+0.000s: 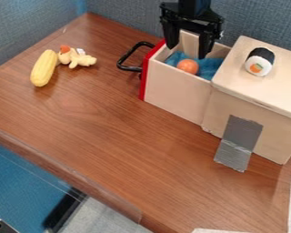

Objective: Close the drawer

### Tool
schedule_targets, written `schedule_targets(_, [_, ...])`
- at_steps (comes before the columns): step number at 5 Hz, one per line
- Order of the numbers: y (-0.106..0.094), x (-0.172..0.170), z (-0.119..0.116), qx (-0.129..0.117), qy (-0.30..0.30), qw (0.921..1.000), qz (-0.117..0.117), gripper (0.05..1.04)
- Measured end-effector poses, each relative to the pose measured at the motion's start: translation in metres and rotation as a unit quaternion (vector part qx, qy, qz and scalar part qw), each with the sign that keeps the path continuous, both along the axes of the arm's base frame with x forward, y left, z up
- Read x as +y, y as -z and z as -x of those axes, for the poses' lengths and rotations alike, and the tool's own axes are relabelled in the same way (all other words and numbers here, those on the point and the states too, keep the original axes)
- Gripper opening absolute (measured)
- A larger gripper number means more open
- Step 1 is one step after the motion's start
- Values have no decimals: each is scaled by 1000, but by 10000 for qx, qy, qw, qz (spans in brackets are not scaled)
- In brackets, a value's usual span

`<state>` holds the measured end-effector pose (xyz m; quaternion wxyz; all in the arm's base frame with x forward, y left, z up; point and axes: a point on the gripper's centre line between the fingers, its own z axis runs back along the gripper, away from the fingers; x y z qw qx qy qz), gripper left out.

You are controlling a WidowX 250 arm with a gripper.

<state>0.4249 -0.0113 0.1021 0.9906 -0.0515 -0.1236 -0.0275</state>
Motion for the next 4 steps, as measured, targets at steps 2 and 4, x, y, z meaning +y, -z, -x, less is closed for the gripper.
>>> schedule_targets(2, [20, 10, 7, 290, -147, 9994, 102, 1001])
schedule_targets(4, [-14, 55, 17, -171, -713, 9969, 283, 999])
